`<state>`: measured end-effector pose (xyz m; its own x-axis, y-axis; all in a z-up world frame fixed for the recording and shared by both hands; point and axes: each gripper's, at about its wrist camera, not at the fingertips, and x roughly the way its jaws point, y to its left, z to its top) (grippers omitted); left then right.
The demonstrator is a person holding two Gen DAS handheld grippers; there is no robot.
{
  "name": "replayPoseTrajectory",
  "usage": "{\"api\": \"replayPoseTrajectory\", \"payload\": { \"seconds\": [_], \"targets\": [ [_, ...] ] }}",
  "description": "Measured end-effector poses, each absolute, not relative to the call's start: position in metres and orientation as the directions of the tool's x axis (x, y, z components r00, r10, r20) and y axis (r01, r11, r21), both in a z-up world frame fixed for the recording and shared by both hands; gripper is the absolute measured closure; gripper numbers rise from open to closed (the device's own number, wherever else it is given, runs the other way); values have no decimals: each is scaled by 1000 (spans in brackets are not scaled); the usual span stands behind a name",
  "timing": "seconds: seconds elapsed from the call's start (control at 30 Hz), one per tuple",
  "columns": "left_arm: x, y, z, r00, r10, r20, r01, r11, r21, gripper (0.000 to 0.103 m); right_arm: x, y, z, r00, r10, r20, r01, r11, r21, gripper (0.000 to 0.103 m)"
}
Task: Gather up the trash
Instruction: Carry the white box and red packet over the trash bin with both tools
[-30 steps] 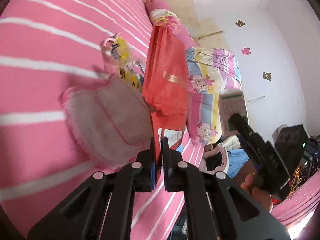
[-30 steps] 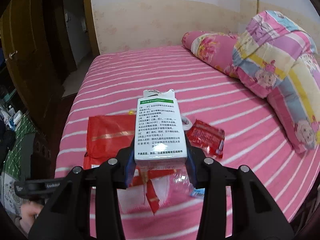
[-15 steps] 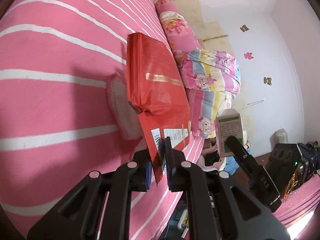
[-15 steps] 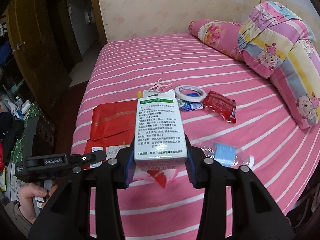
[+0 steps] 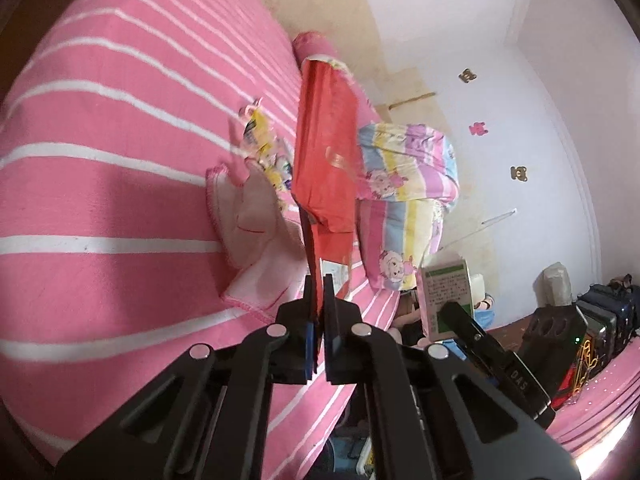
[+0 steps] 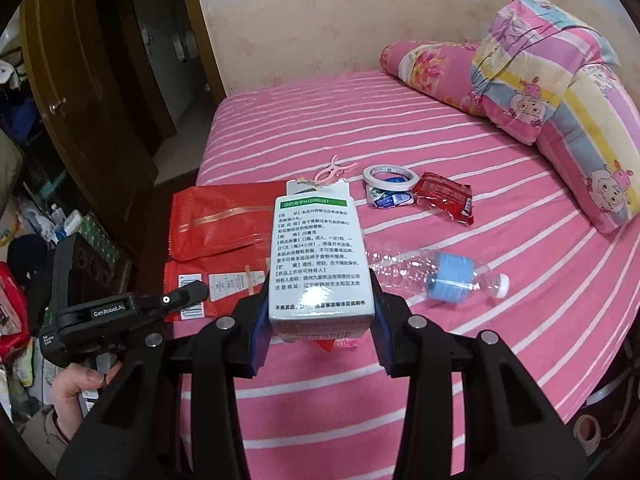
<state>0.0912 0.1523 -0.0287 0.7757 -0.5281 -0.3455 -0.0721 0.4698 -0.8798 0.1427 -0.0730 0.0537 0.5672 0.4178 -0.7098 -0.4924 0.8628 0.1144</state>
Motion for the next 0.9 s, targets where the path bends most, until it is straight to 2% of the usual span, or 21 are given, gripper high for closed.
{"api": "replayPoseTrajectory", "payload": {
  "seconds": [0.33, 0.63, 0.9],
  "targets": [
    [51, 129, 4, 795, -488, -360, -48, 541, -840, 100, 98, -119, 87, 594, 456, -663, -489, 859, 151, 60],
    [24, 77, 58, 781, -462, -419, 35, 703, -710, 100, 60, -165, 97, 604, 483, -634, -475, 857, 200, 60],
    [4, 19, 97, 760, -486, -432, 141, 772, -620, 100, 21, -223, 114, 645, 492, -584, -437, 865, 246, 60]
  ]
}}
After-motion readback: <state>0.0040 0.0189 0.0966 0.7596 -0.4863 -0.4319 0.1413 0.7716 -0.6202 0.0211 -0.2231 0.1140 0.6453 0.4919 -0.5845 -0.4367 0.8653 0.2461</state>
